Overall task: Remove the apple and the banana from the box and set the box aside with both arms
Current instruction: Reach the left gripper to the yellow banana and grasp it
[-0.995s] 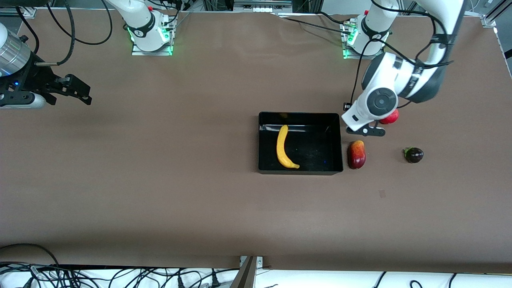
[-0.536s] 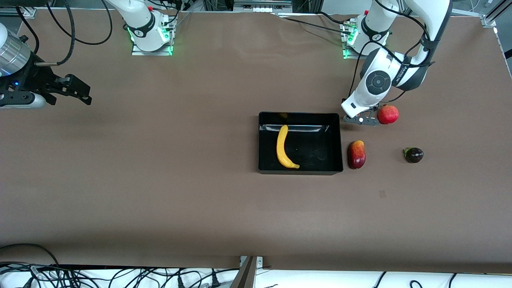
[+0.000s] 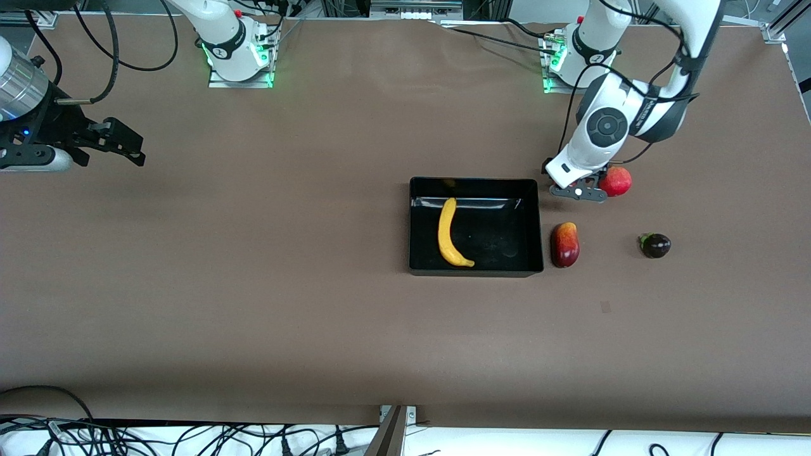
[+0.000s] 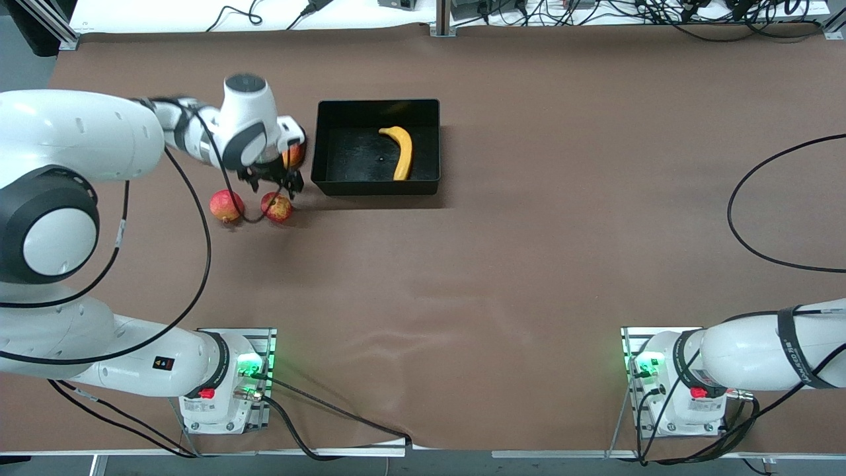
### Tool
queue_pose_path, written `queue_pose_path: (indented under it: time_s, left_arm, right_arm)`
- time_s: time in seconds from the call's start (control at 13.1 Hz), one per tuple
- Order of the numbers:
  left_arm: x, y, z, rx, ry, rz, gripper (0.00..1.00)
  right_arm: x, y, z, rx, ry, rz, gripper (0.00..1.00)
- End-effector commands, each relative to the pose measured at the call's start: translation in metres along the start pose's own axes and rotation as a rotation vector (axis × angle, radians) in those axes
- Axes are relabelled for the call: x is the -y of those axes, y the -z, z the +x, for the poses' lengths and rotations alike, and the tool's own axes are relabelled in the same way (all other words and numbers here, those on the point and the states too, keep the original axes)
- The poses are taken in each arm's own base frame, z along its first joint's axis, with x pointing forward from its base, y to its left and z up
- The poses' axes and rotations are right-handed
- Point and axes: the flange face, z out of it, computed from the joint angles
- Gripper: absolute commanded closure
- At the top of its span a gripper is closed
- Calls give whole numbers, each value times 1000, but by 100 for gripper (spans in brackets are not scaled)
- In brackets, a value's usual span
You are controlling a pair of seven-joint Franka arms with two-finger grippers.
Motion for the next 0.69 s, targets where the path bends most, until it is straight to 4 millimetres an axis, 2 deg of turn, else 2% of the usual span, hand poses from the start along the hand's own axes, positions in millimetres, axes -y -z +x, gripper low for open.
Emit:
queue_pose_path:
  time_s: [0.0,0.08,0.23,0.31,0.46,0.54,0.61]
  left_arm:
    - [-13,81,35,-10,-22,27,0]
    - [-26,100,53,-37,-39,15,0]
    - [-81,112,82,-54,-36,-74,0]
    - [-103,105,97,-30,23,-137,0]
    - [-153,105,120,-36,12,-186,0]
    - [-182,101,122,-34,-5,-187,0]
    - [-201,90,122,-21,5,-185,0]
  right_arm:
    - [1,5,-1,0,-4,-12,0]
    - [1,5,-1,0,-4,-12,0]
    - [1,5,-1,0,-4,-12,0]
    - [1,5,-1,0,-6,-12,0]
    - [1,5,-1,0,-6,-12,0]
    - [1,5,-1,0,-6,-12,0]
    - [1,5,-1,0,-6,-12,0]
